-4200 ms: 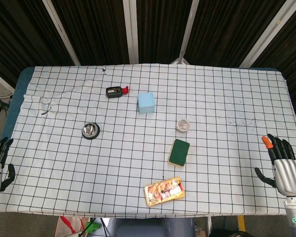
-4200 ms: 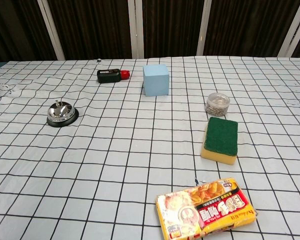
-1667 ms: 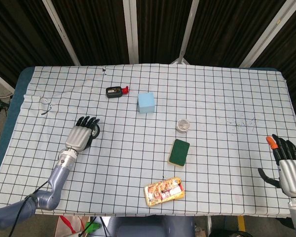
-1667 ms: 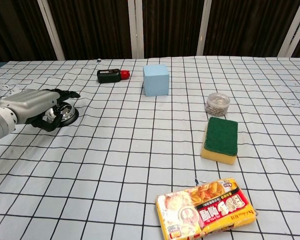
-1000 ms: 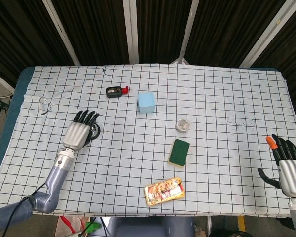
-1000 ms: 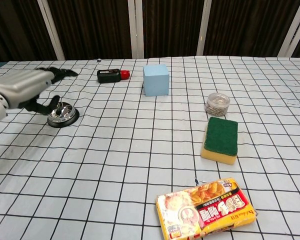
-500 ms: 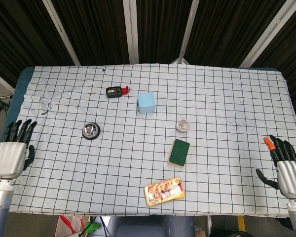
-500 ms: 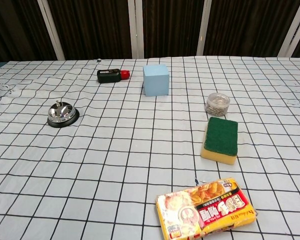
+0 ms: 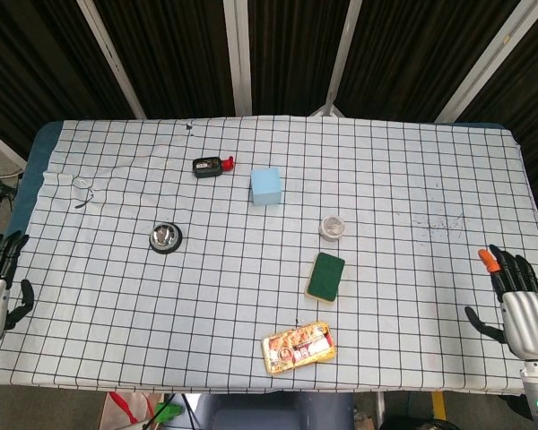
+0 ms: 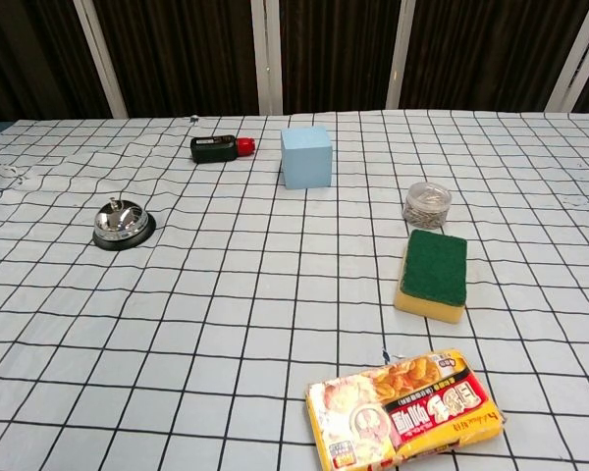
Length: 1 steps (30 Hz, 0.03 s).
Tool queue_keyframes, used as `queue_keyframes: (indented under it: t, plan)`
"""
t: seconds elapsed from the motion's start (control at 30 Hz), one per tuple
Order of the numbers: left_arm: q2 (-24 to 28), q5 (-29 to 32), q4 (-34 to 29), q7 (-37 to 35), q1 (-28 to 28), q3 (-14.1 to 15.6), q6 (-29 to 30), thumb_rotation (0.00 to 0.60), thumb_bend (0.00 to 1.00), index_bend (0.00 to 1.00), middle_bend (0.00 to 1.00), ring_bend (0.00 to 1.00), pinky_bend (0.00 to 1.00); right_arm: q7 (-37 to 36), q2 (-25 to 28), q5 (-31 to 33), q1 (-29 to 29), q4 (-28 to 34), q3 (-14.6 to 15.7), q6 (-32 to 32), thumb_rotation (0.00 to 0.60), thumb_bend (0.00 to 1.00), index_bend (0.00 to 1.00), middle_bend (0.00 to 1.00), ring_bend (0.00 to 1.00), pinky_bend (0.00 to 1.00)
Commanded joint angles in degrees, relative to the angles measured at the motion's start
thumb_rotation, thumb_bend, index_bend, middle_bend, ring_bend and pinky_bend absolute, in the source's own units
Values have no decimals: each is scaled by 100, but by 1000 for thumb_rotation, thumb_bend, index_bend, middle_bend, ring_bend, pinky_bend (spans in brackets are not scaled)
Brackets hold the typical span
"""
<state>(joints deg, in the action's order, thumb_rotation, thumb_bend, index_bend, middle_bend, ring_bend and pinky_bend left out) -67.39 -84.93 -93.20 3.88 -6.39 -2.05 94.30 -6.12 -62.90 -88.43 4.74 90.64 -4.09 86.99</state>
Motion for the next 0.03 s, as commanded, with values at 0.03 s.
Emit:
queue_keyframes:
  t: [0.03]
  plan:
    - [-24, 25, 57, -93, 75, -26, 34, 600, 880, 31, 50, 0, 0, -19, -3, 20, 6, -9, -14, -8, 600, 305, 78, 5, 35, 0]
